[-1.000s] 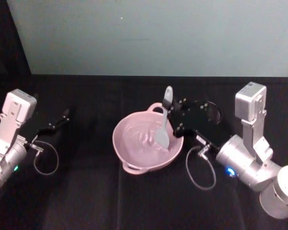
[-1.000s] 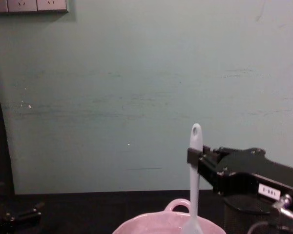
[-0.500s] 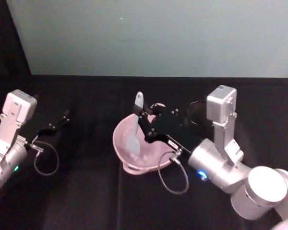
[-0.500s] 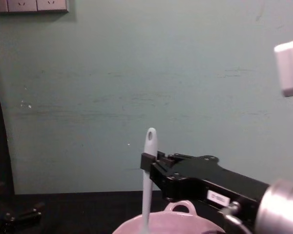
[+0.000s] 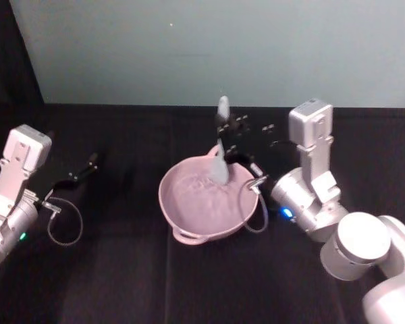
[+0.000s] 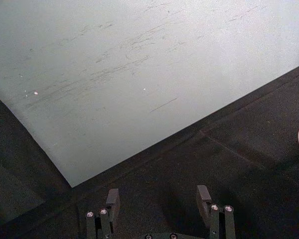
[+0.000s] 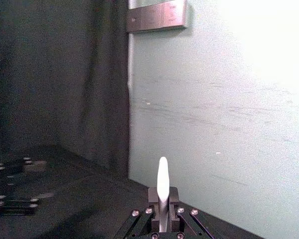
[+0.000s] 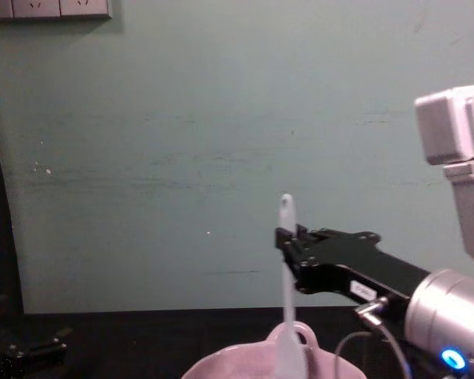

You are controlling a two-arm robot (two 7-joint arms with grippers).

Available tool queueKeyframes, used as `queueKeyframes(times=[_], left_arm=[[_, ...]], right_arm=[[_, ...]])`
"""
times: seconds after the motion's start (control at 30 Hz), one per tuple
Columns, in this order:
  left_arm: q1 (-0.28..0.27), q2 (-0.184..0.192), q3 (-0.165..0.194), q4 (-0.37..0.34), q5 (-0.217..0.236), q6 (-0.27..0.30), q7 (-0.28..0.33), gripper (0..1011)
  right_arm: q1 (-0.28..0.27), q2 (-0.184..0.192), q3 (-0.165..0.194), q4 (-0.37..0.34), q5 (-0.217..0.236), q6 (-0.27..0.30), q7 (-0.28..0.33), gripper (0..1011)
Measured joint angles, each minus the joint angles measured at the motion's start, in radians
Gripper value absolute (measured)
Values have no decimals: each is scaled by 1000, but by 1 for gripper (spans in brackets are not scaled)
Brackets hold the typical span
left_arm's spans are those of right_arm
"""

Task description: Use the one hand to pick up the spoon and stir the clear water in the bowl.

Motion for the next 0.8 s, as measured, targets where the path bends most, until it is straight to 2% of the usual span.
queueKeyframes(times=[0.07, 0.23, 0.43, 0.57, 0.67, 0.8], left_arm=[[0, 0, 0, 0, 0, 0, 0, 1011], [0, 0, 0, 0, 0, 0, 0, 1011], [0, 0, 0, 0, 0, 0, 0, 1011], [0, 0, 0, 0, 0, 0, 0, 1011], [0, 0, 0, 0, 0, 0, 0, 1011], [0, 0, 0, 0, 0, 0, 0, 1011]], right_arm=[[-1, 6, 12, -3, -6, 2, -6, 111], [-36, 46, 50, -68, 1, 59, 9, 111], [-117, 99, 72, -194, 66, 151, 77, 111], [-147, 109, 65, -239, 96, 174, 99, 110], [-167, 109, 39, -278, 128, 196, 121, 111], [-167, 101, 13, -287, 140, 204, 126, 111]])
